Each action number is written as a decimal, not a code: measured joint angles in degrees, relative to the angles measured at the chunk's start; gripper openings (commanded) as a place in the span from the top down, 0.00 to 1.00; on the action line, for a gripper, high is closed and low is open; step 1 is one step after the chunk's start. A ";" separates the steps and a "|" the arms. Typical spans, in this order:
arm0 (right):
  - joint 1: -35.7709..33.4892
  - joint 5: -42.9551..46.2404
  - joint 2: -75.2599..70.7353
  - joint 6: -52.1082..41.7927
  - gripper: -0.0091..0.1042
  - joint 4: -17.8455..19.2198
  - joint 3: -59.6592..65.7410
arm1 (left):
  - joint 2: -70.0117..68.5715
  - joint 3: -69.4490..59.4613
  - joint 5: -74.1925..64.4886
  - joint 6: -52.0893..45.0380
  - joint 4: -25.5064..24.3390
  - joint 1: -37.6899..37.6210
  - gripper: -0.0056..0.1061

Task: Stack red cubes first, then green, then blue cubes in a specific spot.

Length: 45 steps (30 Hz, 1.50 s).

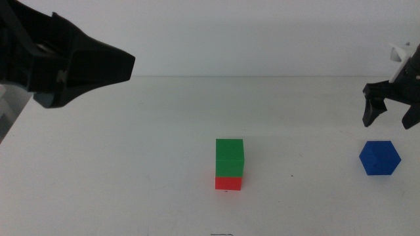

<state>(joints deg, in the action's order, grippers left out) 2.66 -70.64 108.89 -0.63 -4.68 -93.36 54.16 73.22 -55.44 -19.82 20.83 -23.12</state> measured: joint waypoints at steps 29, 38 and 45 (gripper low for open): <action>0.00 3.31 6.27 1.05 0.23 2.99 6.23 | 0.00 -0.06 0.00 0.00 0.00 0.00 0.13; 0.00 5.91 7.20 1.23 0.23 3.03 6.23 | 0.00 -0.06 0.00 0.00 0.00 0.00 0.13; 0.00 5.91 8.67 1.86 0.26 3.03 6.23 | 0.00 -0.06 0.00 0.00 0.00 0.00 0.13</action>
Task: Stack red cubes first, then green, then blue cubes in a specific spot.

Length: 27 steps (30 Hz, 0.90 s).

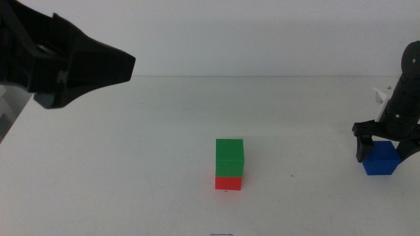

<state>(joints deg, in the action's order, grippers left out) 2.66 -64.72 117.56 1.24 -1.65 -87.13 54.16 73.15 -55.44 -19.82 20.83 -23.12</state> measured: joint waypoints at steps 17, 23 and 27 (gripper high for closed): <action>0.00 -2.50 -0.31 5.11 0.93 2.85 0.00 | 0.00 0.00 0.00 0.00 -0.05 0.00 0.13; -0.17 -3.89 -3.85 6.18 0.93 2.85 0.04 | 0.00 0.00 0.00 0.00 -0.05 0.00 0.13; -0.17 -4.62 -7.61 9.04 0.93 2.85 0.04 | 0.00 0.00 0.00 0.00 -0.05 0.00 0.13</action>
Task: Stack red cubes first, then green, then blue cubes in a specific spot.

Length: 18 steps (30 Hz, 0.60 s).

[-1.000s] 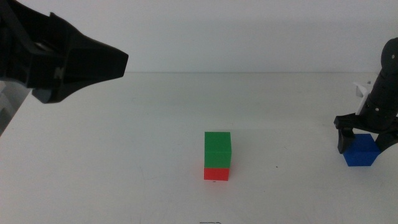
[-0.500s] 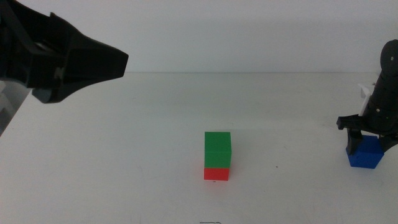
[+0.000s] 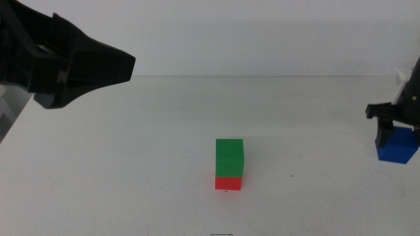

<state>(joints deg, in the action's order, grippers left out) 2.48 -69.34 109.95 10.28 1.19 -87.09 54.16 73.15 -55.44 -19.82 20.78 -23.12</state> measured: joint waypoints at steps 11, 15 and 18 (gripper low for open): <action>-1.87 -0.53 -8.51 5.17 0.93 -0.07 0.06 | 0.00 0.00 0.00 0.00 0.00 0.00 0.13; -3.01 -0.88 -10.81 7.39 0.93 0.06 0.06 | 0.00 0.00 0.00 0.00 0.00 0.00 0.13; -4.45 -0.93 -12.17 8.16 0.93 0.17 0.06 | 0.00 0.00 0.00 0.00 0.00 0.00 0.13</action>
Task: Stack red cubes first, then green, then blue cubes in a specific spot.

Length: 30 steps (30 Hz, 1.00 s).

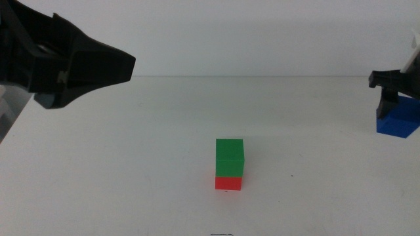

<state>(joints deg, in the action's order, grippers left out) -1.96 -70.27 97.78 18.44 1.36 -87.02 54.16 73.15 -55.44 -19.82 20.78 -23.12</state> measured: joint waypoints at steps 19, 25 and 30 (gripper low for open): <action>-8.80 -0.74 -6.62 7.77 0.93 0.18 0.06 | 0.00 0.00 0.00 0.00 0.00 0.00 0.13; -8.80 -0.79 -6.62 5.98 0.93 0.66 0.06 | 0.06 0.00 0.00 0.00 0.00 0.00 0.13; -10.55 -0.79 -6.62 6.54 0.93 0.01 0.06 | 0.06 0.00 0.00 0.00 0.00 0.00 0.13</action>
<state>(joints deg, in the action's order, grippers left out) -12.51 -71.06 91.15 24.98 1.37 -86.96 54.23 73.15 -55.44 -19.82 20.78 -23.12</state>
